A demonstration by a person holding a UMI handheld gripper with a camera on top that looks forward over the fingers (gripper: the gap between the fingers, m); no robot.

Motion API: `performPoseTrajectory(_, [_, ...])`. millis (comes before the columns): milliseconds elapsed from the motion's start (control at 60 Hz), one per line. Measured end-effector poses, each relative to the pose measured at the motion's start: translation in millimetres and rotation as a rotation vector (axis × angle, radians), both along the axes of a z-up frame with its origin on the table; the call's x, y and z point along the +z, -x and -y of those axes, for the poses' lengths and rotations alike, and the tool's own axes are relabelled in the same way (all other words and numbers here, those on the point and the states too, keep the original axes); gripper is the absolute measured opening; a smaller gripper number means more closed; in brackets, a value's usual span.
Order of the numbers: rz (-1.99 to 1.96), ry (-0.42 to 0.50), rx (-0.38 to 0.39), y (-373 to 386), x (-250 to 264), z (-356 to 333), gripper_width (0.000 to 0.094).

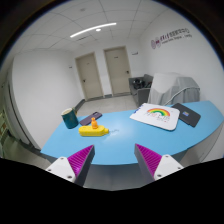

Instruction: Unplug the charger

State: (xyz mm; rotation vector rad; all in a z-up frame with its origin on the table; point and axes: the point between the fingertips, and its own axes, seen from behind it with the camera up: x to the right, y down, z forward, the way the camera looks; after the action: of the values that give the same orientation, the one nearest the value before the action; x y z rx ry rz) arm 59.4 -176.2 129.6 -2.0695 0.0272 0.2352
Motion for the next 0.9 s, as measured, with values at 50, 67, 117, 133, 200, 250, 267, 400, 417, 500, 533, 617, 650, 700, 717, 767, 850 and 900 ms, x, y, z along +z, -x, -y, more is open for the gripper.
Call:
performPoseTrajectory(50, [-0.014,0.005,0.004,5,-2,-5,0.0833])
performPoseTrajectory(67, [-0.019,0.004,0.004,8,-2,-8,0.0841])
performPoseTrajectory(117, [-0.024,0.001,0.004,14,-5,-15,0.0838])
performPoseTrajectory(133, [-0.021,0.002,0.003,18,-8,-18,0.0832])
performPoseTrajectory(200, [-0.007,0.014,0.007,28,-17,-33,0.0833])
performPoseTrajectory(250, [0.008,0.022,0.015,33,-22,-43,0.0834])
performPoseTrajectory(267, [0.016,0.021,0.013,38,-26,-48,0.0837])
performPoseTrajectory(400, [0.046,0.024,0.016,66,-47,-98,0.0827])
performPoseTrajectory(417, [0.046,0.028,0.013,71,-51,-106,0.0832])
performPoseTrajectory(500, [0.032,0.039,-0.004,93,-61,-143,0.0828])
performPoseTrajectory(533, [0.026,0.028,-0.007,101,-67,-160,0.083])
performPoseTrajectory(617, [0.03,0.042,-0.016,118,-83,-198,0.0824])
performPoseTrajectory(650, [0.034,0.033,-0.015,125,-87,-212,0.0817])
performPoseTrajectory(700, [0.05,0.03,-0.016,131,-94,-230,0.0784])
performPoseTrajectory(717, [0.055,0.03,-0.016,133,-97,-235,0.077])
performPoseTrajectory(767, [0.064,0.021,-0.021,138,-102,-249,0.0698])
performPoseTrajectory(850, [0.086,0.014,-0.037,136,-108,-265,0.0465])
performPoseTrajectory(900, [0.083,0.01,-0.054,133,-111,-269,0.0415])
